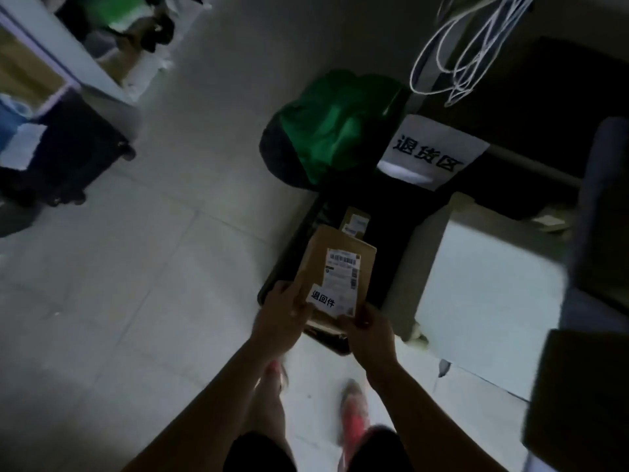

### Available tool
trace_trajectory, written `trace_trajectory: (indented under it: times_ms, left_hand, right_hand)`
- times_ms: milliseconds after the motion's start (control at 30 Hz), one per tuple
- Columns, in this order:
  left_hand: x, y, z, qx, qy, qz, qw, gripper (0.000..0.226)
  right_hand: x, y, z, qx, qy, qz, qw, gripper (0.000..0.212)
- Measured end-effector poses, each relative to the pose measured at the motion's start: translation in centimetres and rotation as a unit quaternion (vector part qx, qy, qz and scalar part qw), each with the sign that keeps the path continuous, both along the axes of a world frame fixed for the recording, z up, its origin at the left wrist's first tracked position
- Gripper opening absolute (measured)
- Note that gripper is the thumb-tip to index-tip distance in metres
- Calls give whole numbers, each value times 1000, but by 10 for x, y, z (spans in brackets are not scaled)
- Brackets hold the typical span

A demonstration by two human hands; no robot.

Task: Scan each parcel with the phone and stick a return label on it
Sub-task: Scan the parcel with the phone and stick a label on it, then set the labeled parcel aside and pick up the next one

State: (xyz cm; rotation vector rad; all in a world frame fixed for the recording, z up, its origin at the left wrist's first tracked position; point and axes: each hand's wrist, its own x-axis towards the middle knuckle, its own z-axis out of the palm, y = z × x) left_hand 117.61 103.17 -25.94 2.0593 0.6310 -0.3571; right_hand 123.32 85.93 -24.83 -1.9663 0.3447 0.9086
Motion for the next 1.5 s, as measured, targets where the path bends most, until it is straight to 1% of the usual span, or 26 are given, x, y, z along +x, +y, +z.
trace_trajectory:
  times_ms: [100,200,300,400,467,567,700,800,900,967,1067,1100,1167,1267,1300,1367,1433,1500]
  left_hand:
    - [53,36,-66,-16,-26,-2,1000,59]
    - [100,59,-141,14,-10,9,1000,64]
    - [150,70,-222,36,-20,2,999,64]
    - [188,73,-297,68,-20,-22,997,62]
    - [203,72,-336,73,-30,-34,996,61]
    - [212,69,-373,74,-45,-50,995,62]
    - [202,74,-387,86,-57,-45,994,67]
    - [195,70,-385,104,-71,-66,990,71]
    - [199,64,-390,100,-37,-60,993,70]
    - [202,59,-396,73,-5,-45,996,65]
    - [208,51,-405,4,-5,-42,999,60]
    - [211,47,-407,-13,-7,-45,999,60]
    - [216,44,-409,-19,-11,-63,998,60]
    - [218,51,-416,0,-9,-89,996,60]
    - [217,52,-417,-5,0,-97,995,61]
    - [215,50,-421,-49,21,-105,993,65]
    - [214,44,-423,-85,33,-94,991,69]
    - [216,40,-424,-65,41,-83,994,69]
  right_hand:
    - [48,40,-71,12,2,-40,999,31]
    - [92,70,-155,11,3,-63,998,37]
    - [135,85,-243,24,4,-69,997,41]
    - [169,91,-326,30,0,-54,998,43]
    - [184,91,-370,42,10,-65,997,41]
    - [191,88,-410,39,2,-75,996,28]
    - [188,92,-428,16,-14,-84,996,24]
    - [192,89,-431,5,8,-59,998,25]
    - [197,80,-431,-16,-7,-42,999,24]
    - [201,76,-429,-52,-25,-35,998,21]
    - [205,68,-427,-131,-67,13,989,23]
    - [204,64,-426,-144,-74,12,987,25]
    - [199,55,-423,-144,-70,-23,987,25]
    - [186,49,-419,-91,-47,-86,991,29]
    - [182,48,-418,-79,-46,-103,990,30]
    - [176,46,-416,-81,-57,-133,986,34]
    - [175,43,-418,-96,-58,-138,984,36]
    - [175,39,-421,-102,-50,-123,986,38]
